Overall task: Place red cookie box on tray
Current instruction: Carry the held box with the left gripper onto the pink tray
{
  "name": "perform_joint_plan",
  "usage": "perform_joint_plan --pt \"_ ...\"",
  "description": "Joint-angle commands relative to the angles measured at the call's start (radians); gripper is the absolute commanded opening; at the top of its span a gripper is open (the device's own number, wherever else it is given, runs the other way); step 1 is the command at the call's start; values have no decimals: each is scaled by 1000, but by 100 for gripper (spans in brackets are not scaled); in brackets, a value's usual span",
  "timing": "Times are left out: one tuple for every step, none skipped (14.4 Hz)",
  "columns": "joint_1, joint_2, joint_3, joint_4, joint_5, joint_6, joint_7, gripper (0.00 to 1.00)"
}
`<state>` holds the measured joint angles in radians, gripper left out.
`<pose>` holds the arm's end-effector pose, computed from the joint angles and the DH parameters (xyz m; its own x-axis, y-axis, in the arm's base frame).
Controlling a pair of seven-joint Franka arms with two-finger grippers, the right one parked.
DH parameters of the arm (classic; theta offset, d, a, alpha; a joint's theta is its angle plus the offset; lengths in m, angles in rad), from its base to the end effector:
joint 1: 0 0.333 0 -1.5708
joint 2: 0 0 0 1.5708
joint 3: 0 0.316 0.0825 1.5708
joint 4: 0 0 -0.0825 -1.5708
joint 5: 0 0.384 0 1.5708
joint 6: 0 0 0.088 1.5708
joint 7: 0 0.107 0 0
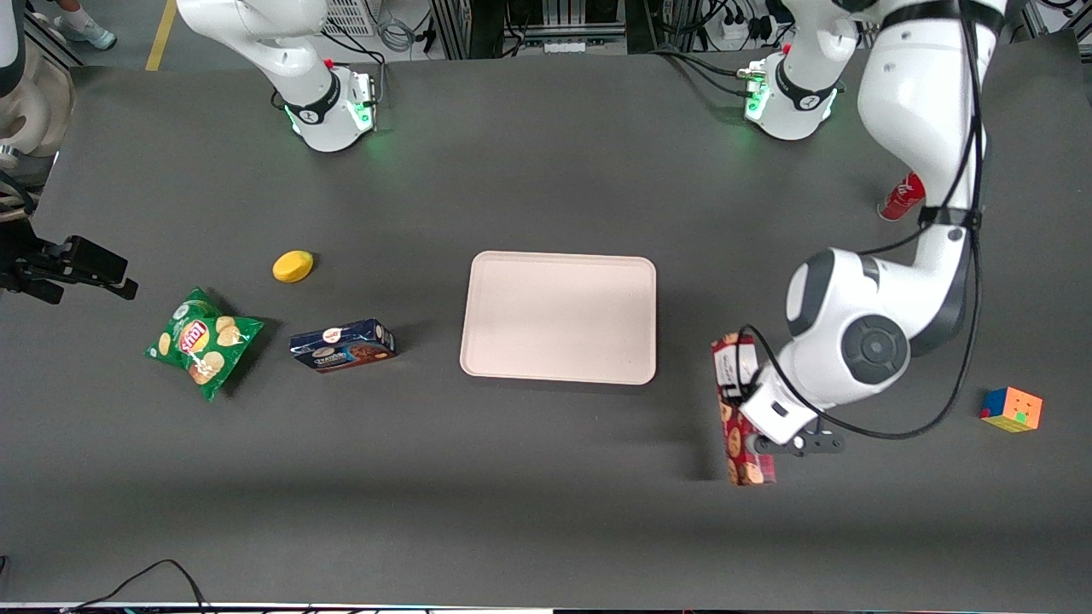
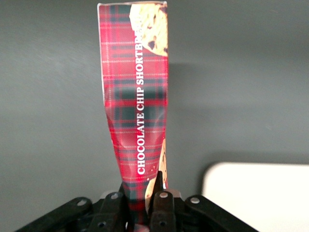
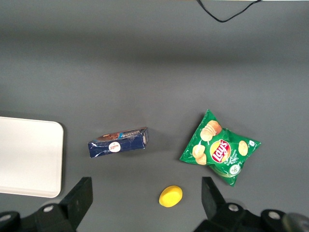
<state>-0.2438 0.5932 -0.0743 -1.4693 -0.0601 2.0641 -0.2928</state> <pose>0.6769 -0.2167 0.3346 0.9995 0.0146 -0.0263 0.0169 -0.9957 0.0906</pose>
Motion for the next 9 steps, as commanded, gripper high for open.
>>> perform_joint_plan --pt "-74 -67 -25 -23 -6 -91 -106 16" --pt "-75 -75 -59 -34 -6 -99 -138 16" --pt "-77 -85 -85 -58 -4 -90 -166 16" --pt "-80 -99 -102 -90 -1 -78 -184 16" --pt "-92 -111 -114 -121 3 -59 -189 16" --pt "-101 -130 -119 -173 5 -20 -192 16" --pt "-104 -151 -125 -253 5 58 -193 17" --pt "-106 -171 -140 -337 5 158 -195 18" --pt "-106 -182 -147 -400 5 233 -195 18"
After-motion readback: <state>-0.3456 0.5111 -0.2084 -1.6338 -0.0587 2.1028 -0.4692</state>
